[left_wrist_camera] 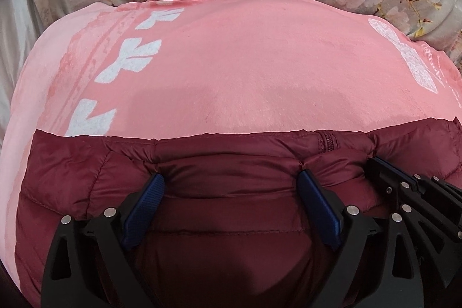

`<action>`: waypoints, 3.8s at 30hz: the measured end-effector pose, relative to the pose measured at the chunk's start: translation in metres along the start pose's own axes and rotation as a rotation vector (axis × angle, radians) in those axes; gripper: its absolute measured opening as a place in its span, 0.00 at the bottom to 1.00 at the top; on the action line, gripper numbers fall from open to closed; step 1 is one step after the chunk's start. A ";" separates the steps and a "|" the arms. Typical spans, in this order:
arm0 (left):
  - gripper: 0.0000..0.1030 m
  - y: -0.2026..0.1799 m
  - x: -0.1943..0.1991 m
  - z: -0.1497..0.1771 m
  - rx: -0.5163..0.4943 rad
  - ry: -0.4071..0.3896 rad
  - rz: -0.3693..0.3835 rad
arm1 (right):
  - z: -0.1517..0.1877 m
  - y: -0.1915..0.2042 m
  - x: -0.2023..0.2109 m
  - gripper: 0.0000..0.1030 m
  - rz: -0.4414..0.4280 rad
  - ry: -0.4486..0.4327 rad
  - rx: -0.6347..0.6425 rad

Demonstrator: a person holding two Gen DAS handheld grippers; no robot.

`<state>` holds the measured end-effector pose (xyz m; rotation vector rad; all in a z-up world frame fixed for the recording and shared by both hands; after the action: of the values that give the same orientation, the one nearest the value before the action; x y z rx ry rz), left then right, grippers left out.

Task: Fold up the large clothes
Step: 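Grasp the maroon jacket edge with both tools, then lift the jacket edge with both tools and fold it over the bundle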

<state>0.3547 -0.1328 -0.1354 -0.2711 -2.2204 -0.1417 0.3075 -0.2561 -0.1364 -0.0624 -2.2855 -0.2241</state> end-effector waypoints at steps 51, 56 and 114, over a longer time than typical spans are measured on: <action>0.91 0.013 0.077 0.101 -0.017 -0.054 -0.106 | 0.108 0.027 0.084 0.04 0.149 -0.097 0.051; 0.93 0.011 0.076 0.102 -0.019 -0.061 -0.120 | 0.108 0.030 0.083 0.04 0.179 -0.094 0.076; 0.05 0.077 0.290 0.067 0.188 -0.264 0.319 | 0.180 0.100 0.130 0.07 -0.292 0.004 -0.112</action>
<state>0.1490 -0.0025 0.0522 -0.5609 -2.3949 0.2895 0.1000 -0.1287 -0.1415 0.2152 -2.2705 -0.5026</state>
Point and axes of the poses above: each gripper's, at about its wrist camera, not at the fingertips, and x roughly against the way its jaws point, y to its left, z to its underside, the point moved 6 cm from there along -x, roughly the way its jaws point, and after that the axes turned 4 degrees about x, right-handed, at the moved point
